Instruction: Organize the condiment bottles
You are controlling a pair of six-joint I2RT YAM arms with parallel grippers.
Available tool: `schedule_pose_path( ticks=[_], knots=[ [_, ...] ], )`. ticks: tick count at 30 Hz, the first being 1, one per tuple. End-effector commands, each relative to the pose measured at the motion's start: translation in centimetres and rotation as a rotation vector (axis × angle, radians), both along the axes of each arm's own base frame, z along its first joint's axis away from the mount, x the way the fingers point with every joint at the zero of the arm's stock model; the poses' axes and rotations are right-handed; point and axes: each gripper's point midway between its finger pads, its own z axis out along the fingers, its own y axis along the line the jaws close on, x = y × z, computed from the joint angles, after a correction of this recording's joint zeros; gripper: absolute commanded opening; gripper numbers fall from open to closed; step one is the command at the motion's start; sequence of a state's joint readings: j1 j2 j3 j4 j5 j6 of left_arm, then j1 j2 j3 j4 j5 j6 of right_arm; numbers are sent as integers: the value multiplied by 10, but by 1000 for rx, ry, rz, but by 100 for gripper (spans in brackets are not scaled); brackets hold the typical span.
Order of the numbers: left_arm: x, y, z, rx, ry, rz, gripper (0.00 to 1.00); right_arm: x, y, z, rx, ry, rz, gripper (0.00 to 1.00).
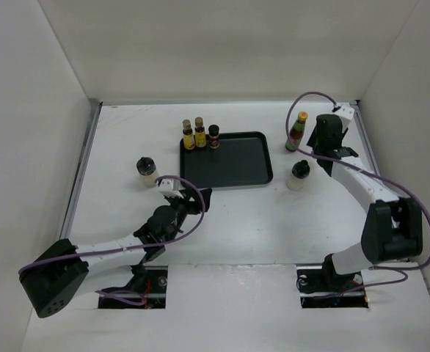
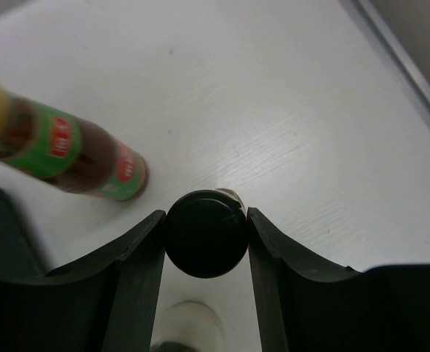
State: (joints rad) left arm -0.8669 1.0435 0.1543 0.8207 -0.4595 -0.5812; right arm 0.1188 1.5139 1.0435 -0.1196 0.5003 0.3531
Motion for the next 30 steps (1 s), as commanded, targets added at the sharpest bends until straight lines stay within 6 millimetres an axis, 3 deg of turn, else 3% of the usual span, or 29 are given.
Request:
schedule_pose_path(
  ticks=[1, 6, 8, 10, 14, 20, 25, 30],
  knots=[
    [2, 10, 19, -76, -53, 36, 66, 1, 19, 114, -35, -323, 24, 37],
    [5, 26, 23, -91, -70, 91, 66, -10, 73, 191, -52, -493, 178, 37],
    [6, 34, 25, -101, -80, 115, 66, -7, 105, 205, -27, -521, 262, 37],
    [10, 45, 25, -104, -85, 156, 67, 4, 142, 204, 7, -518, 352, 37],
    [12, 59, 24, -106, -89, 189, 67, 35, 219, 171, 72, -453, 494, 37],
    [16, 63, 18, -84, -69, 206, 67, 72, 300, 114, 80, -353, 606, 36],
    [17, 61, 16, -79, -64, 201, 67, 87, 332, 77, 80, -294, 653, 36],
    [17, 58, 18, -82, -66, 187, 67, 91, 337, 50, 88, -252, 647, 36]
  ],
)
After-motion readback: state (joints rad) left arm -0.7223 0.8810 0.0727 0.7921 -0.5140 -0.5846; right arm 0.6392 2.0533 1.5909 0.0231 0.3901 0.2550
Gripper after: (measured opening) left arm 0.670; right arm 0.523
